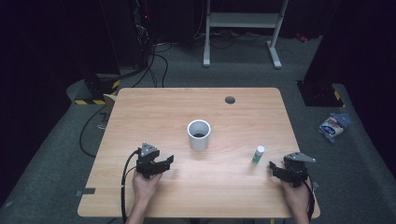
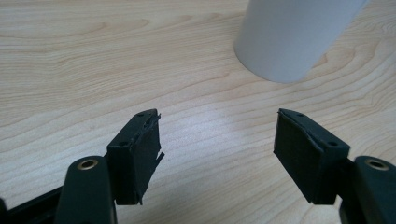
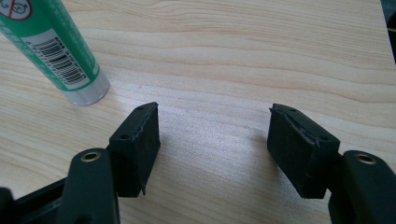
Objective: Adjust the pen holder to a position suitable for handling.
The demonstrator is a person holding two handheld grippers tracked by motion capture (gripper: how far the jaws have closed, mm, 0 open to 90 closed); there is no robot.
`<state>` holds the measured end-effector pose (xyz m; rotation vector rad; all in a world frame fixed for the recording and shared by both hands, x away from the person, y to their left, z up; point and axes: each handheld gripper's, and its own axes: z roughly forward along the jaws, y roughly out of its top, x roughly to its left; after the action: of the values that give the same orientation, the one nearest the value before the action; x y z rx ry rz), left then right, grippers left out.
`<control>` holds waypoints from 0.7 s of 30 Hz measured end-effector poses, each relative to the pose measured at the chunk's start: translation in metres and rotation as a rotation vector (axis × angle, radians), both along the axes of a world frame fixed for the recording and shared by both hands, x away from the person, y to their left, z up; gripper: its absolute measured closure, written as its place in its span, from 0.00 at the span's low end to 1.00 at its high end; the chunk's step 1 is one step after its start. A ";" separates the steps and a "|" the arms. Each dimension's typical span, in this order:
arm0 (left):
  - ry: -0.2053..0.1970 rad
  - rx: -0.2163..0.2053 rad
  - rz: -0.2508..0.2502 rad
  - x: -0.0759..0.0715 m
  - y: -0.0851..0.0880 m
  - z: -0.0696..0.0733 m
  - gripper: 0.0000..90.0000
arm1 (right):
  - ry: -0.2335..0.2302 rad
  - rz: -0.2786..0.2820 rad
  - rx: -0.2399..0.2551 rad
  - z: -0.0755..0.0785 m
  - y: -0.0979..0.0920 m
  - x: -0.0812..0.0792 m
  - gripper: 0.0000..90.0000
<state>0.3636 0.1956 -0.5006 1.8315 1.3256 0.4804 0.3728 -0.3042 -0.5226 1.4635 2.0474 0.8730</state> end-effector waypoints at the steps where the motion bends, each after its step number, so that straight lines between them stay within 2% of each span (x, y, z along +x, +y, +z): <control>1: 0.002 0.025 0.002 0.000 -0.002 0.002 0.34 | 0.000 0.000 0.000 0.000 0.000 0.000 0.38; 3: -0.006 0.068 -0.003 0.002 -0.008 0.005 0.35 | 0.000 -0.001 0.000 0.000 0.000 0.000 0.38; 4: -0.009 0.069 -0.008 0.003 -0.010 0.007 0.35 | 0.000 -0.003 0.000 0.000 0.000 0.000 0.38; 6: -0.016 0.058 -0.020 0.005 -0.012 0.011 0.35 | 0.000 -0.012 0.002 0.000 0.000 0.002 0.38; 8: -0.021 0.028 -0.027 0.008 -0.012 0.015 0.34 | -0.002 -0.012 0.000 0.000 0.000 0.002 0.38; 12: -0.042 0.016 -0.040 0.013 -0.015 0.024 0.34 | 0.001 -0.011 -0.001 0.000 0.000 0.001 0.38; 16: -0.059 -0.027 -0.049 0.018 -0.018 0.034 0.34 | -0.002 -0.009 0.000 0.000 0.000 0.000 0.38; 20: -0.054 -0.030 -0.066 0.023 -0.022 0.041 0.34 | 0.001 -0.006 -0.001 0.000 0.000 0.000 0.37; 21: -0.051 -0.015 -0.074 0.026 -0.022 0.043 0.34 | -0.001 -0.006 0.001 0.000 0.000 0.000 0.37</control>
<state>0.3891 0.1734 -0.4575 1.8369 1.2191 0.4731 0.3730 -0.3040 -0.5227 1.4684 2.0416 0.8721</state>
